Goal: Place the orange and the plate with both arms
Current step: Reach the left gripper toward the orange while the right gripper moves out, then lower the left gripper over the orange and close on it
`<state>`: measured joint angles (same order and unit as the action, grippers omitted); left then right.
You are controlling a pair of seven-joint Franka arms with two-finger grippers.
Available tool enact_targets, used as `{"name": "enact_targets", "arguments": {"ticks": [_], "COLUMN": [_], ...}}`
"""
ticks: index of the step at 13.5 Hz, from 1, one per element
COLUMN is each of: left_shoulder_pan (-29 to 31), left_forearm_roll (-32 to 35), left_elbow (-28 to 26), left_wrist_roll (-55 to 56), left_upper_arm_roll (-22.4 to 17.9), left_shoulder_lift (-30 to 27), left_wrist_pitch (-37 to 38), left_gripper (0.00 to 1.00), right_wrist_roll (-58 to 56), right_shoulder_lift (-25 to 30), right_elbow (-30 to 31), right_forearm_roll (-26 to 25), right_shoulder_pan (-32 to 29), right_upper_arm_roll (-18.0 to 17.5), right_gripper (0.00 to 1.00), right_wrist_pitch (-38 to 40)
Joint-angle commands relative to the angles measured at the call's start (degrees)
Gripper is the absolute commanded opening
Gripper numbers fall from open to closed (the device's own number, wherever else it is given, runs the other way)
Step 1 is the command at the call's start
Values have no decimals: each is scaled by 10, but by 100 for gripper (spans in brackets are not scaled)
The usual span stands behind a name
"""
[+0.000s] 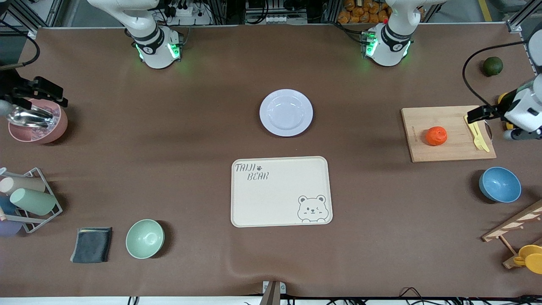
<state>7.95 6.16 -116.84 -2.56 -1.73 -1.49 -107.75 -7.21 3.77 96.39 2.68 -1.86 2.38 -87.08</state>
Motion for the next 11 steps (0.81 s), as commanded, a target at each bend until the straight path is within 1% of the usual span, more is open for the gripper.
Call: {"name": "enact_targets", "arguments": {"ticks": [1, 2, 3, 4, 5, 6, 7, 11], "left_shoulder_pan": [45, 50, 50, 50, 51, 51, 51, 51], "left_forearm_roll": [5, 4, -1, -16, -25, -25, -25, -28], "left_elbow": [-105, -118, -120, -119, -118, -118, -117, -114], "left_wrist_roll": [2, 3, 4, 4, 4, 1, 1, 2], "left_upper_arm_roll": [7, 7, 7, 7, 7, 6, 6, 8], "left_shoulder_lift": [-10, -2, 10, 24, 40, 53, 64, 111], "left_wrist_pitch": [-136, -154, -155, -156, -158, -171, -182, -220], "left_gripper": [100, 100, 100, 100, 100, 100, 100, 100], "right_wrist_roll": [5, 5, 5, 5, 4, 5, 5, 5], "right_shoulder_lift": [1, -1, -11, -21, -24, -31, -34, -42], "right_elbow": [19, 22, 23, 34, 47, 54, 54, 52], "right_forearm_roll": [23, 28, 35, 49, 75, 86, 87, 86], "right_shoulder_pan": [-13, -11, -7, -2, 1, 14, 25, 28], "right_upper_arm_roll": [-10, -11, -12, -12, -12, -12, -12, -12], "right_gripper": [100, 100, 100, 100, 100, 100, 100, 100], "right_wrist_pitch": [-3, -3, 1, -2, -7, -7, -8, -17]}}
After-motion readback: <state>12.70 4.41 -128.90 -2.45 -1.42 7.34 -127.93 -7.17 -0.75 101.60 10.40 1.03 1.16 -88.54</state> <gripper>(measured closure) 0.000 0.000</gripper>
